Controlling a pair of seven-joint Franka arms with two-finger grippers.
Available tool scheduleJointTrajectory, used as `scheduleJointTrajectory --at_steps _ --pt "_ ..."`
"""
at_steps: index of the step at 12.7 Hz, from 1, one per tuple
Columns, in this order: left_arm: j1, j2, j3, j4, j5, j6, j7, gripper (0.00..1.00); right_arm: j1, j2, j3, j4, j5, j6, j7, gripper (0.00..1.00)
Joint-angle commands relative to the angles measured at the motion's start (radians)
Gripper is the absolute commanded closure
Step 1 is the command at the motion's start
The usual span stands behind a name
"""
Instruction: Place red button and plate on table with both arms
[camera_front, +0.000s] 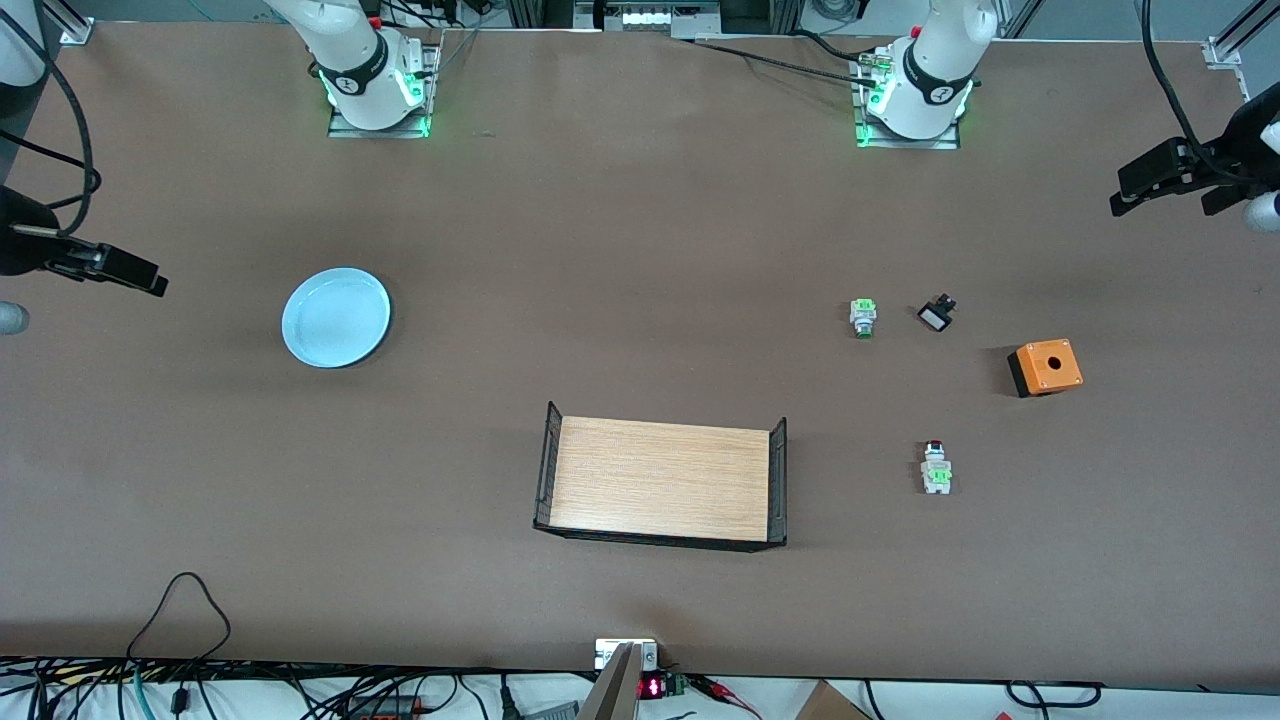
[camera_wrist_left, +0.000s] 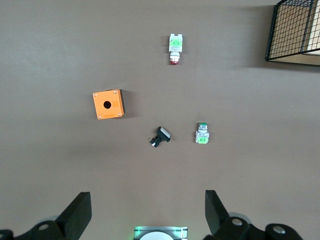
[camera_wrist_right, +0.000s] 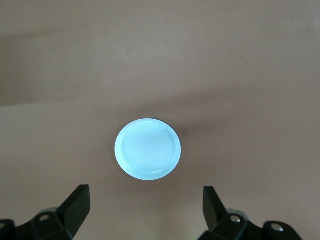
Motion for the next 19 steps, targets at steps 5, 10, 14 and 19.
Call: scheduleJointTrajectory --at_steps 5,10,14,19 --pt "0.005 -0.008 0.0 0.016 -0.017 -0.022 0.009 0.0 0.028 -0.101 -0.055 -0.158 -0.015 0.085 -0.112 0.0" --pt "0.005 -0.009 0.0 0.016 -0.02 -0.021 0.009 0.0 0.04 -0.147 -0.044 -0.188 -0.015 0.044 -0.095 0.0" --pt "0.005 -0.009 0.0 0.016 -0.02 -0.022 0.01 0.0 0.039 -0.142 -0.047 -0.15 0.001 0.048 -0.112 0.0" --pt "0.006 -0.009 0.0 0.018 -0.02 -0.022 0.01 0.0 0.031 -0.144 -0.052 -0.108 -0.001 0.048 -0.117 0.0"
